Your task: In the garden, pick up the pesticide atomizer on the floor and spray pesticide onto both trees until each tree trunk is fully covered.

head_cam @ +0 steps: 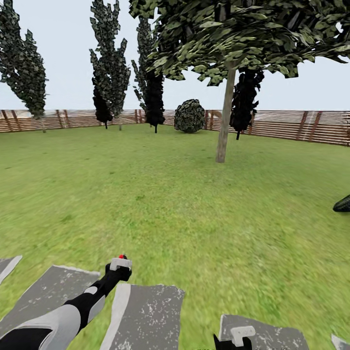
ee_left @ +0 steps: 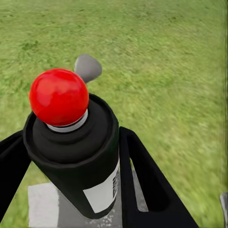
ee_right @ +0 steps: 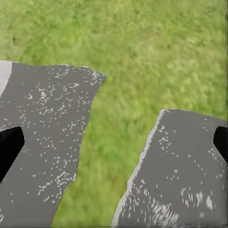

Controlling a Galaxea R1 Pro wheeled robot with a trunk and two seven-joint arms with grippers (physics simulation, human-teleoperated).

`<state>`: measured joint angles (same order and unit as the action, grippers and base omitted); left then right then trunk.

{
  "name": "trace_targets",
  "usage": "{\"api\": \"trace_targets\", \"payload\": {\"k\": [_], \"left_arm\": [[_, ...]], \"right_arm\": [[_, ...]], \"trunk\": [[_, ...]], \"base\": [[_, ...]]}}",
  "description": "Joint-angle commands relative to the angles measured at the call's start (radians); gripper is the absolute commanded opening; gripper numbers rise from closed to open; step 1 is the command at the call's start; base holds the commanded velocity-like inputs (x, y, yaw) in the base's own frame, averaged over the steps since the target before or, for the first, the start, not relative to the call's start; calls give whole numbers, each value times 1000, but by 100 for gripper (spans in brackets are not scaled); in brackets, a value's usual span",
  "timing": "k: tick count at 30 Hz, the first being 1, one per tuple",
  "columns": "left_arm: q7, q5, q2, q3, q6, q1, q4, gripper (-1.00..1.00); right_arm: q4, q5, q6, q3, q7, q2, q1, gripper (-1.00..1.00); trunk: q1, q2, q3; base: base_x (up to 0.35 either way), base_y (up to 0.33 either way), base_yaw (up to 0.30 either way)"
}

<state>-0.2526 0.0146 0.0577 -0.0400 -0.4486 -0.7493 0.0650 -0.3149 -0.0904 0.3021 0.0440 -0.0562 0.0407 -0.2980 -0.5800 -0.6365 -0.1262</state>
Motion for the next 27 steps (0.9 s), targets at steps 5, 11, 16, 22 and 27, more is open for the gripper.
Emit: {"api": "trace_targets", "payload": {"k": [5,11,16,22,27], "left_arm": [[-2,2,1,-3,-4,-1,-1,-100],[-2,1,1,-3,-4,-1,-1,-100],[-2,2,1,-3,-4,-1,-1,-100],[-2,2,1,-3,-4,-1,-1,-100],[-2,1,1,-3,-4,-1,-1,-100]], "right_arm": [[9,-9,3,5,-2,1,-1,100],[11,-9,3,5,-2,1,-1,100],[11,-9,3,5,-2,1,-1,100],[11,-9,3,5,-2,1,-1,100],[11,-9,4,5,-2,1,-1,100]], "trunk": [[0,-2,-2],[0,-2,-2],[0,-2,-2],[0,-2,-2],[0,-2,-2]], "base": [[0,0,-300],[0,0,-300],[0,0,-300],[0,0,-300],[0,0,-252]]}}
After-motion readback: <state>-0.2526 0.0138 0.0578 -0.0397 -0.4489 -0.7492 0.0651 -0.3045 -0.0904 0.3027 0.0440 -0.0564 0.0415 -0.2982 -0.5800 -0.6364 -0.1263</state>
